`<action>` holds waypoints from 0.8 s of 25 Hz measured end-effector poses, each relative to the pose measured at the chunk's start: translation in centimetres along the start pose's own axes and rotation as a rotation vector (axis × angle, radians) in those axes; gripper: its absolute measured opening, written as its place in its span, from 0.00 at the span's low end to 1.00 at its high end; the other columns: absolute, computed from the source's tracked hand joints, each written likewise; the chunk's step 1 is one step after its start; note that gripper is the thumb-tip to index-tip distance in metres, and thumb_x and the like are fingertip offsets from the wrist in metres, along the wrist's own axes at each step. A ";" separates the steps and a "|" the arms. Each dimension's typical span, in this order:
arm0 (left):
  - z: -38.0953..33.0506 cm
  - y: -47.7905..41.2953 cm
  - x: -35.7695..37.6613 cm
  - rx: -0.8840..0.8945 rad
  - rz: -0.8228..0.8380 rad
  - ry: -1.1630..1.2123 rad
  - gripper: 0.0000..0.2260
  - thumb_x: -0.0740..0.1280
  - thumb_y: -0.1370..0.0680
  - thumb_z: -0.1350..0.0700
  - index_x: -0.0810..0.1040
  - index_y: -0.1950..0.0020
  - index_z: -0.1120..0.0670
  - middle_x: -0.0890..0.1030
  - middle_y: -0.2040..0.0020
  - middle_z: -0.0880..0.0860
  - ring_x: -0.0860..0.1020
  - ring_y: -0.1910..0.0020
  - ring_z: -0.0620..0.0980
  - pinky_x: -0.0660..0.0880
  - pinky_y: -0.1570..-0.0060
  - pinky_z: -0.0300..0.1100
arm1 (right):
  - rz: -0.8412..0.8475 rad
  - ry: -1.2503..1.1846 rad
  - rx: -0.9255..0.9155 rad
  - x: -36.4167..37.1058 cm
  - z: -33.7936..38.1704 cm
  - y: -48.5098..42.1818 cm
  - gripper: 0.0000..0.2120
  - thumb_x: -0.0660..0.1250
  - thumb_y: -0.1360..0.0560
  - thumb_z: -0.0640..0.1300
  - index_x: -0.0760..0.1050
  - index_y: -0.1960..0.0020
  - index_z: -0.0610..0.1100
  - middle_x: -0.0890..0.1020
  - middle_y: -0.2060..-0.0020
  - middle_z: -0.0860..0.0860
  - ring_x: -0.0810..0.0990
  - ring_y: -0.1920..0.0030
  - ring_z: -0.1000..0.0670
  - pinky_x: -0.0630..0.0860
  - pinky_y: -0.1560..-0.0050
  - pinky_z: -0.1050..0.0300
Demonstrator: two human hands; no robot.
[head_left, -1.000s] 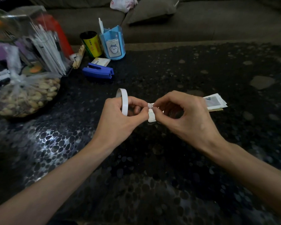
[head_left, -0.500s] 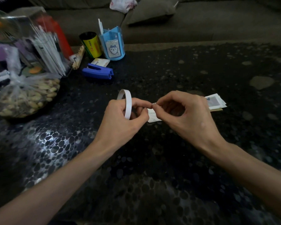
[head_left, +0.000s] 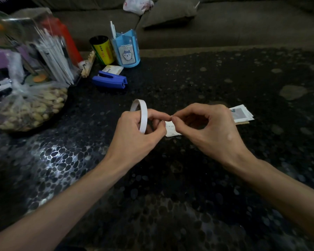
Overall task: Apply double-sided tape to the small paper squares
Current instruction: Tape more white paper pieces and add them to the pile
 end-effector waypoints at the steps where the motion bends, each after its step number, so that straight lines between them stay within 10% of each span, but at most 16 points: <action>1: 0.0 0.0 0.0 0.000 -0.002 0.003 0.07 0.73 0.23 0.60 0.87 0.47 0.52 0.84 0.63 0.48 0.82 0.64 0.53 0.83 0.60 0.51 | 0.002 -0.005 0.001 0.0 0.0 0.0 0.04 0.75 0.22 0.45 0.87 0.48 0.49 0.86 0.59 0.58 0.86 0.57 0.56 0.84 0.55 0.55; 20: 0.1 -0.2 -0.1 -0.010 -0.018 0.061 0.07 0.73 0.22 0.62 0.87 0.47 0.52 0.84 0.61 0.52 0.81 0.64 0.60 0.79 0.63 0.45 | -0.037 -0.088 0.009 -0.1 -0.4 -0.2 0.03 0.75 0.22 0.43 0.87 0.51 0.46 0.87 0.61 0.56 0.87 0.59 0.53 0.84 0.55 0.54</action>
Point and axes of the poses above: each hand's wrist, its own y-axis away from the middle knuckle, its own x-axis out of the palm, z = x × y, the point moved 8 cm from there along -y, towards the middle knuckle
